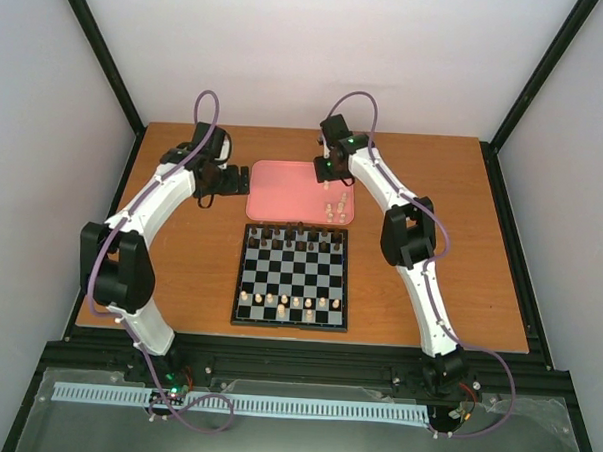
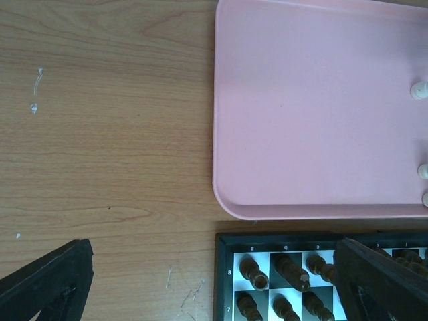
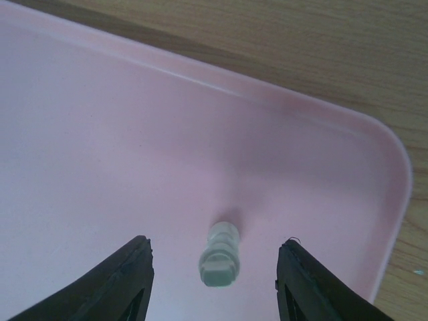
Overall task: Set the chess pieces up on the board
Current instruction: Pick up the chess piece from the storage box, then place the chess piece on the chessboard.
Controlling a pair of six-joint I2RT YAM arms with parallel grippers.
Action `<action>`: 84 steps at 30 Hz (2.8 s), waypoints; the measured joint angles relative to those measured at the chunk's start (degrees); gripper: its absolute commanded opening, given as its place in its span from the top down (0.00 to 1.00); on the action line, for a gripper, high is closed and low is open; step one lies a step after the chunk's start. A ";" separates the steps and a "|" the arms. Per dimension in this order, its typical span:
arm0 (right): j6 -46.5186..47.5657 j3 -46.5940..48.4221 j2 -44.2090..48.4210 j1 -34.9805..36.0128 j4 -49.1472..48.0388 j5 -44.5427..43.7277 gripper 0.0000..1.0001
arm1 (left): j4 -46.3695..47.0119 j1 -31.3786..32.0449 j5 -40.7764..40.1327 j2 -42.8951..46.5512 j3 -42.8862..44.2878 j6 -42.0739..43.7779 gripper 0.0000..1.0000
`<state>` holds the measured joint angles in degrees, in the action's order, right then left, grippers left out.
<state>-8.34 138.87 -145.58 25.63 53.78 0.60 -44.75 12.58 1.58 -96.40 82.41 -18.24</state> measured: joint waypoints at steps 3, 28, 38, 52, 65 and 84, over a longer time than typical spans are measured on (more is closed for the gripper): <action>0.00 0.20 -0.92 0.04 -0.15 0.74 0.52 | -0.15 0.00 0.02 -0.87 0.57 0.00 0.00; -0.11 0.57 -2.67 0.00 -0.22 0.94 0.81 | -0.81 0.00 0.00 -1.92 1.49 0.02 0.00; 0.20 0.20 -1.16 0.17 0.11 1.46 0.87 | -1.68 0.00 -0.02 -0.81 1.36 0.04 0.00; -0.92 -26.86 37.79 15.13 -0.96 1.22 0.86 | -1.66 0.00 -0.17 3.48 -0.31 0.02 0.00; -10.64 -59.49 50.69 34.25 -1.20 2.32 0.85 | -1.07 0.00 -1.33 5.88 -6.62 0.02 0.00; -12.59 -69.90 54.38 42.07 -6.49 0.02 0.85 | 0.37 0.00 -1.97 6.73 -10.32 0.02 0.00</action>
<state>-20.93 68.97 -91.20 67.70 47.29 0.62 -44.38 12.58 -0.38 -89.67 72.10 -18.22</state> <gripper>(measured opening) 0.151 0.997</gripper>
